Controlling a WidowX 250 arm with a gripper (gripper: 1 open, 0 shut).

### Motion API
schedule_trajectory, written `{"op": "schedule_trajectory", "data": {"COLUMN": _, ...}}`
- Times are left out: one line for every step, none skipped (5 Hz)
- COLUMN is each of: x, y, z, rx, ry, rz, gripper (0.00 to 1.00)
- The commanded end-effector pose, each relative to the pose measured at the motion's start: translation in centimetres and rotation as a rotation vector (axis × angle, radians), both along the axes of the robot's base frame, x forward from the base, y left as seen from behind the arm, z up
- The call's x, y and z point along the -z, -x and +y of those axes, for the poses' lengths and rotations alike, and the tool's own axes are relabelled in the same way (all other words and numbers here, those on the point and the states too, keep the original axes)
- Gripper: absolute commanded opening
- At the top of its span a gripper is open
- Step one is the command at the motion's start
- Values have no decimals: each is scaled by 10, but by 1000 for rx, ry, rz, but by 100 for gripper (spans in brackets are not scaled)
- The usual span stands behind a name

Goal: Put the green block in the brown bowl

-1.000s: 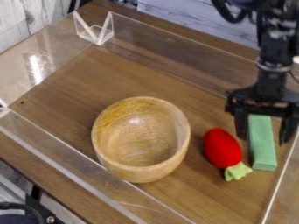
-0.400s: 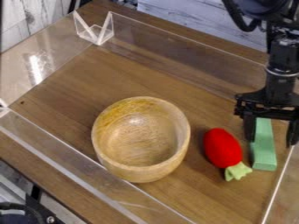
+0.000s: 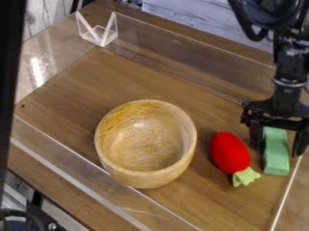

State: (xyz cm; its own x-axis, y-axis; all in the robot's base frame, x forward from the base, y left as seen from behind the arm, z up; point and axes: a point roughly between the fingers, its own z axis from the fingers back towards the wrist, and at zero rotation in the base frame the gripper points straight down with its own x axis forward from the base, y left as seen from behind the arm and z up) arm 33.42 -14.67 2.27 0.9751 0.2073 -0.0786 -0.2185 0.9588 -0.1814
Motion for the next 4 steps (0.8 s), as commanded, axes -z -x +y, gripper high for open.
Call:
{"op": "schedule_trajectory", "data": {"x": -27, "y": -1, "z": 10, "rx": -69, "ry": 35, "rz": -69, "gripper": 100}}
{"op": "schedule_trajectory", "data": {"x": -35, "y": 5, "z": 19, "rx": -120, "ry": 45, "rz": -78, "gripper": 100}}
{"op": "schedule_trajectory", "data": {"x": -42, "y": 6, "z": 23, "rx": -166, "ry": 51, "rz": -81, "gripper": 100}}
{"op": "schedule_trajectory", "data": {"x": -45, "y": 6, "z": 24, "rx": -207, "ry": 46, "rz": -84, "gripper": 100}}
